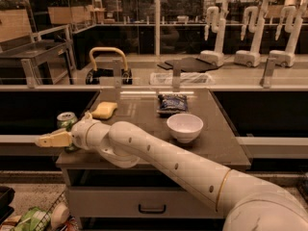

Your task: Pick green can from bottom drawer and place on counter

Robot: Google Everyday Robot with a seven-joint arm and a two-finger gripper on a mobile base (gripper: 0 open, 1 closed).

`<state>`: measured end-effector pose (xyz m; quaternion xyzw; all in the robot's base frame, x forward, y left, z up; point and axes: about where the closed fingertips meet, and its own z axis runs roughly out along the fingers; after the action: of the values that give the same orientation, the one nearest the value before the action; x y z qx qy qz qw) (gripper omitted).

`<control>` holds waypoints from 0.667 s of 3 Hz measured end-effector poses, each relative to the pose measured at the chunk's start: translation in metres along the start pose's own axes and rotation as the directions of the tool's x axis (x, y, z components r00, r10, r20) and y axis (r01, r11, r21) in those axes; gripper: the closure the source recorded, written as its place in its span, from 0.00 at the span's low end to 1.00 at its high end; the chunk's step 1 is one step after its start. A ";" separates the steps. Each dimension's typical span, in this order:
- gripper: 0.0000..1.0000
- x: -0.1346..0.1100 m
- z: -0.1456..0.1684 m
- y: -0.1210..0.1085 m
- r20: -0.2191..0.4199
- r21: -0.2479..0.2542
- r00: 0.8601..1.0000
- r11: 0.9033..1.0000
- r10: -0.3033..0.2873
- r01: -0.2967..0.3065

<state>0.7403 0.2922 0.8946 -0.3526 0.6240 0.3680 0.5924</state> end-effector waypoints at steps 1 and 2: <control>0.00 -0.004 -0.002 -0.007 -0.013 0.001 1.000 1.000 0.008 -0.008; 0.00 -0.065 -0.003 0.008 -0.019 -0.072 1.000 0.997 0.008 -0.010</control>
Offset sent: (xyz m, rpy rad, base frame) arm 0.0380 -0.1053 0.0986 -0.1999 0.0366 0.1094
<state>0.7351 0.2936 0.9598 -0.3745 0.6174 0.3897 0.5715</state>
